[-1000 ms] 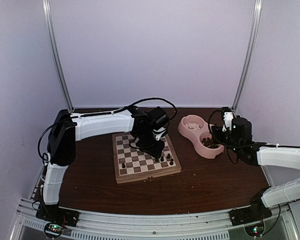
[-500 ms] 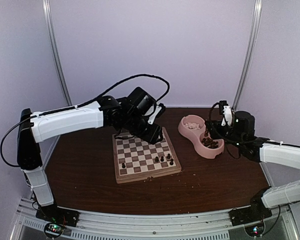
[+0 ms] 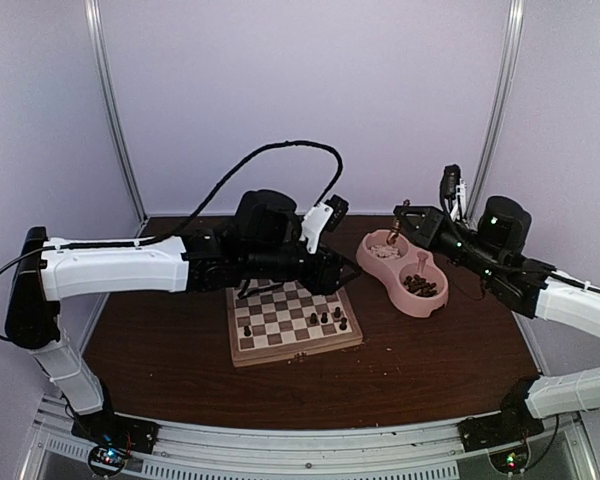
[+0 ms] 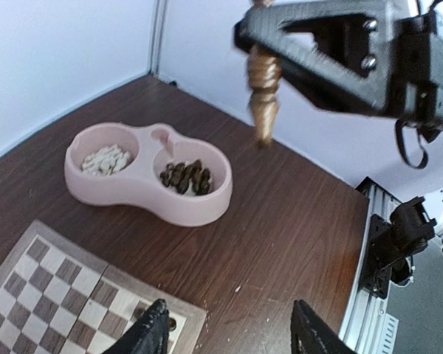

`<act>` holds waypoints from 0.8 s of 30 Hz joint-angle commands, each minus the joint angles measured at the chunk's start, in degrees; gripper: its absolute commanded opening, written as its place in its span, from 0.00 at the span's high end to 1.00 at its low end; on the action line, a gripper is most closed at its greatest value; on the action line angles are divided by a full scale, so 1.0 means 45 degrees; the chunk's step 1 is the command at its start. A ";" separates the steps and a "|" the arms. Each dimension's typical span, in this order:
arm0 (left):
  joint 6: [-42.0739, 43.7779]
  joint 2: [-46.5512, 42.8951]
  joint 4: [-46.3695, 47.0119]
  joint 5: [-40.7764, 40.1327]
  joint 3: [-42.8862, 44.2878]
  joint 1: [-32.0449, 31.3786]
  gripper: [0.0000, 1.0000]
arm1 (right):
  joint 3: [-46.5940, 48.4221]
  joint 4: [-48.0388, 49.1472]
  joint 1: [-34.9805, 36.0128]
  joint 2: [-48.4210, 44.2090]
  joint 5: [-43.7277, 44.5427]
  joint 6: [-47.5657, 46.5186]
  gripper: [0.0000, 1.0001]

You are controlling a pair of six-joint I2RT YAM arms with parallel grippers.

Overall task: Set up the chess pieces on the board
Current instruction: Pass from the right arm to the left

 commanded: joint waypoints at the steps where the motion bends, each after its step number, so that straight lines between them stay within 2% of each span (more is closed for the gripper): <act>1: 0.0796 0.0085 0.2978 0.1257 -0.0064 -0.0193 0.46 | 0.0379 0.0635 0.0874 -0.0024 0.0200 0.0888 0.95; 10: 0.0868 0.0744 0.3180 0.1959 0.0529 -0.0196 0.59 | 0.0021 0.1183 0.1734 -0.0308 0.0355 0.1366 0.95; 24: 0.0834 0.0700 0.3339 0.2155 0.0466 -0.0195 0.65 | -0.0480 0.2093 0.2303 0.0085 0.0147 0.2010 0.95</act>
